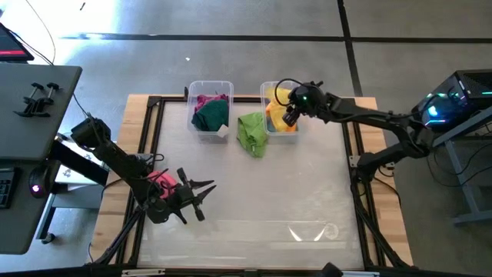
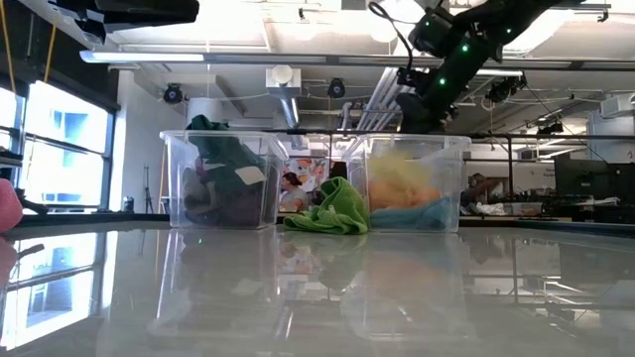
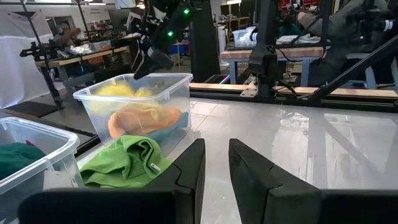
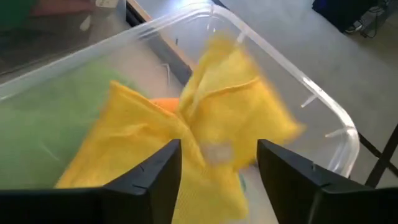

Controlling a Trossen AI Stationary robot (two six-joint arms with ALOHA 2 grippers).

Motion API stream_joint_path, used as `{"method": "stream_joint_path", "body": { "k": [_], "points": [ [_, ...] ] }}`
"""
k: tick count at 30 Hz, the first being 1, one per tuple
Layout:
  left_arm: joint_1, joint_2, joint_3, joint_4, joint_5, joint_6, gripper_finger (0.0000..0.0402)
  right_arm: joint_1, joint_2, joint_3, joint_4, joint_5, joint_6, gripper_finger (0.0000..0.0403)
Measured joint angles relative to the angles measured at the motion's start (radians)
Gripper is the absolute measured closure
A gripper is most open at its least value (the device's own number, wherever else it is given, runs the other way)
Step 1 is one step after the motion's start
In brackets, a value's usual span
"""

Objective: Sort towels by color in basket
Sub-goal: Put the yellow microfiber cloth into the right transparent bin, then put the green microfiber cloth into the right transparent bin

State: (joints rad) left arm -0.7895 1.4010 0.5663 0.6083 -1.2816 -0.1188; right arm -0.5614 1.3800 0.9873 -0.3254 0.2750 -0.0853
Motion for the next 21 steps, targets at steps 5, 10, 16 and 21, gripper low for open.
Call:
{"method": "stream_joint_path", "body": {
  "k": [5, 10, 16, 21],
  "points": [
    [0.0, 0.0, 0.0, 0.0, 0.001, 0.0, 0.0344, 0.054, -0.001, 0.058, -0.087, 0.022, -0.056, 0.0198],
    [-0.002, 0.0, 0.0, 0.0, 0.001, 0.0, 0.0344, 0.191, -0.007, 0.093, -0.168, 0.152, -0.129, 0.0218],
    [-0.004, 0.0, 0.0, -0.005, 0.041, -0.007, 0.0344, 0.427, -0.048, 0.097, -0.205, 0.275, -0.242, 0.0245],
    [-0.004, 0.0, 0.0, -0.004, 0.049, -0.03, 0.0344, 0.578, -0.069, 0.098, -0.222, 0.193, -0.2, 0.0253]
  ]
}}
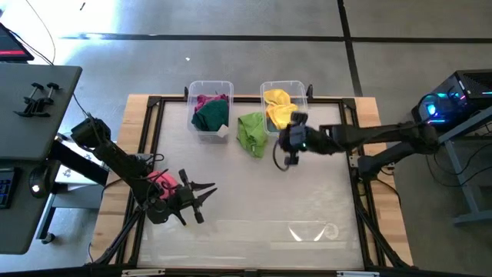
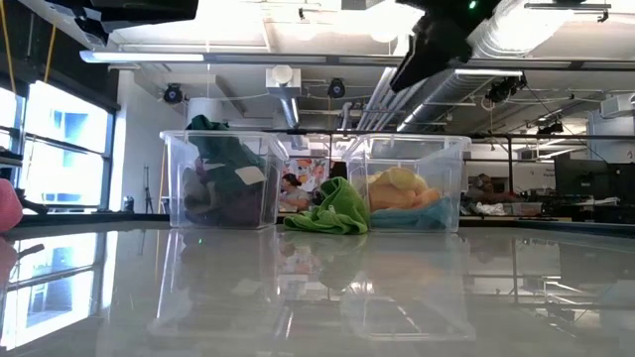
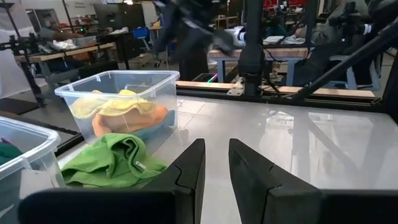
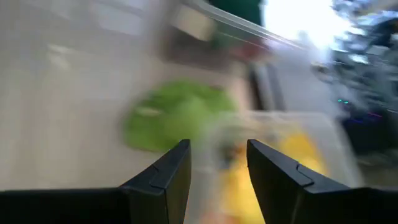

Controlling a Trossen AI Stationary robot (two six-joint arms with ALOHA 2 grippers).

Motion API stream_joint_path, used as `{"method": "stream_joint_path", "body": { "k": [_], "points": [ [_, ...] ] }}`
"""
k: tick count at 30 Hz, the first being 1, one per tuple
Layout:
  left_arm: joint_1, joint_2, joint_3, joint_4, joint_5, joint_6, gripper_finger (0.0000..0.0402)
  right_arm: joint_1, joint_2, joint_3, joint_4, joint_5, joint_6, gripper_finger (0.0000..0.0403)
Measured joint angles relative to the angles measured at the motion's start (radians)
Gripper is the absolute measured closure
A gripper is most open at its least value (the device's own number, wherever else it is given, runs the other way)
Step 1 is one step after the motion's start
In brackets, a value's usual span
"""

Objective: Sort towels by color in basket
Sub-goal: Put the green microfiber cloth into the right transparent bin

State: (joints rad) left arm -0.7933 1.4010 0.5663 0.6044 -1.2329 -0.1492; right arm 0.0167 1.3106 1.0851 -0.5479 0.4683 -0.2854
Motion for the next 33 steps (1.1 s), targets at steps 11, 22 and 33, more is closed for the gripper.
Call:
{"method": "stream_joint_path", "body": {
  "k": [11, 22, 33],
  "points": [
    [-0.002, 0.0, 0.0, -0.005, 0.001, -0.021, 0.0344, 0.194, 0.043, -0.072, 0.016, -0.162, 0.156, 0.0253],
    [0.0, 0.0, 0.0, -0.008, 0.0, 0.013, 0.0344, 0.223, 0.191, -0.105, 0.119, -0.19, 0.21, 0.019],
    [0.0, 0.0, 0.0, -0.009, 0.0, 0.012, 0.0344, 0.234, 0.384, -0.105, 0.31, -0.252, 0.13, 0.0146]
  ]
}}
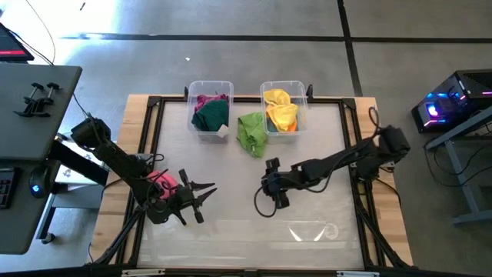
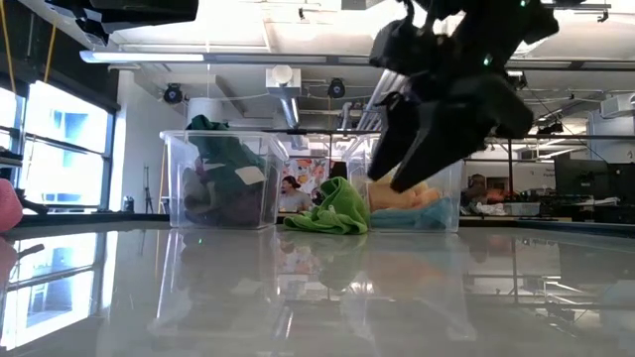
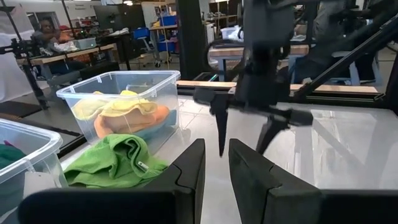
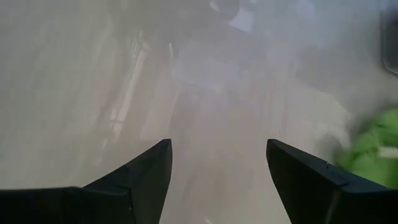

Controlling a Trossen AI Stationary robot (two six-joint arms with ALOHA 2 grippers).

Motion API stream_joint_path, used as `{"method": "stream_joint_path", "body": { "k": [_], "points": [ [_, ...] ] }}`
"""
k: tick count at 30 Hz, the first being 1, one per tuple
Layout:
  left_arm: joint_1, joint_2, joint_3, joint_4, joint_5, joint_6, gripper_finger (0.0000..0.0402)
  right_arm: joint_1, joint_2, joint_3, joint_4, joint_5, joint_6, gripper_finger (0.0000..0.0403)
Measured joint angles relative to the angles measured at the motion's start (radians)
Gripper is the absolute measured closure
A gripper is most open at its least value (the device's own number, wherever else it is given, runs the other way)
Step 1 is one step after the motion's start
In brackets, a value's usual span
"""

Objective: Sort towels by color in basket
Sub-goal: Put the green microfiber cloth into the right transparent bin

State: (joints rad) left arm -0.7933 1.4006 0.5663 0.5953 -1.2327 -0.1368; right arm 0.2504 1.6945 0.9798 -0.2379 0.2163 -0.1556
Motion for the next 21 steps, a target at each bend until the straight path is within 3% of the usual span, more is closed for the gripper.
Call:
{"method": "stream_joint_path", "body": {
  "k": [6, 15, 21],
  "points": [
    [0.0, 0.0, 0.0, 0.0, 0.0, -0.009, 0.0344, 0.001, 0.089, 0.0, 0.116, 0.053, 0.141, 0.0146],
    [0.0, 0.0, 0.0, 0.001, -0.001, -0.027, 0.0344, -0.002, 0.219, 0.0, 0.412, 0.458, 0.322, 0.016],
    [0.0, 0.0, 0.0, 0.0, 0.0, -0.027, 0.0344, -0.024, 0.261, 0.0, 0.538, 0.596, 0.358, 0.0188]
  ]
}}
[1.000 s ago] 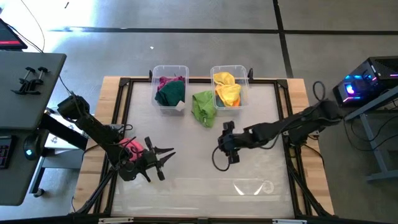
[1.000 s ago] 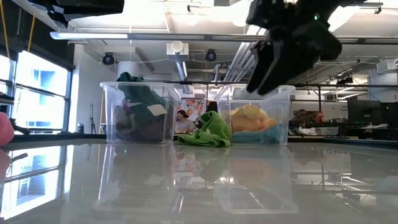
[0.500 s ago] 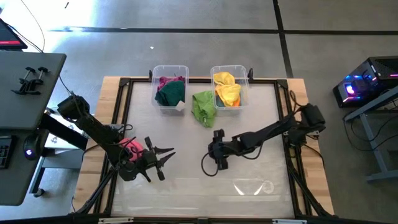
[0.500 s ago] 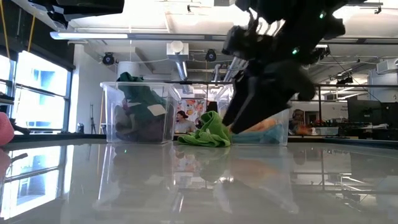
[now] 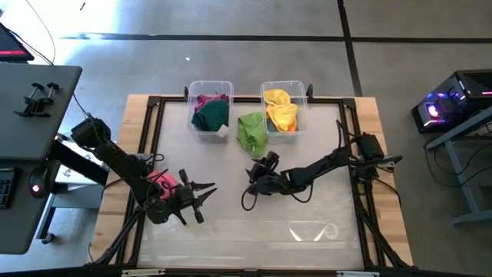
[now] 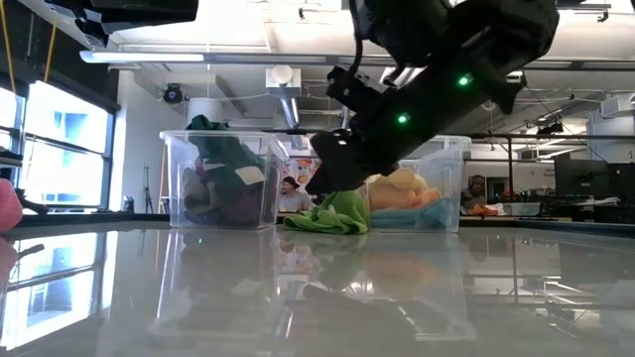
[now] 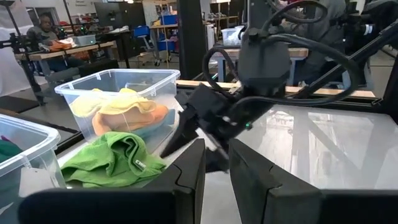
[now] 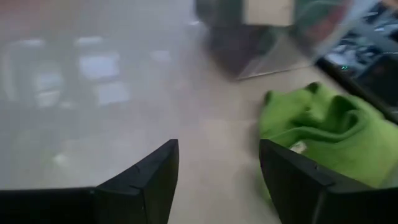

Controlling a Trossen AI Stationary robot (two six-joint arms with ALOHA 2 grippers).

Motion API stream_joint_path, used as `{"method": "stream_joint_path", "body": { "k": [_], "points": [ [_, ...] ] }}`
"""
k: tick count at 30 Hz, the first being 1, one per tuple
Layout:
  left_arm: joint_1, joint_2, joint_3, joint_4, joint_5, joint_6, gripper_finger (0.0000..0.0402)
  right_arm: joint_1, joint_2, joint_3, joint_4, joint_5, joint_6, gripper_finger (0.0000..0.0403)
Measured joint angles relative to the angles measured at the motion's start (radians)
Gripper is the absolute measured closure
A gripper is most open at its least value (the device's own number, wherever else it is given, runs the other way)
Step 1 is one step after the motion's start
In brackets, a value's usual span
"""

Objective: Sort towels by color in basket
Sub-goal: Put the green microfiber cloth into the right transparent bin

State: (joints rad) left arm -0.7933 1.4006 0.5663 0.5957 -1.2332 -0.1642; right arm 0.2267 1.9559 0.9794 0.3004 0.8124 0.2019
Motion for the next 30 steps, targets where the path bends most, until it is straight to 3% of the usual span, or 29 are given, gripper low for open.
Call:
{"method": "stream_joint_path", "body": {
  "k": [4, 8, 16, 24, 30],
  "points": [
    [0.0, 0.0, 0.0, 0.0, 0.004, 0.0, 0.0344, -0.045, 0.007, 0.0, 0.021, 0.089, -0.015, 0.0205],
    [0.0, 0.0, 0.0, 0.0, 0.01, 0.0, 0.0344, -0.101, 0.007, 0.004, 0.018, 0.096, -0.1, 0.0215],
    [0.0, 0.0, 0.0, 0.0, 0.01, 0.01, 0.0344, -0.16, 0.008, 0.106, -0.153, 0.029, -0.31, 0.0222],
    [0.0, 0.0, 0.0, -0.001, 0.011, 0.01, 0.0344, -0.234, 0.001, 0.191, -0.354, -0.054, -0.271, 0.0228],
    [0.0, 0.0, 0.0, 0.0, 0.012, 0.01, 0.0344, -0.234, 0.002, 0.19, -0.355, -0.065, -0.323, 0.0298]
  ]
}}
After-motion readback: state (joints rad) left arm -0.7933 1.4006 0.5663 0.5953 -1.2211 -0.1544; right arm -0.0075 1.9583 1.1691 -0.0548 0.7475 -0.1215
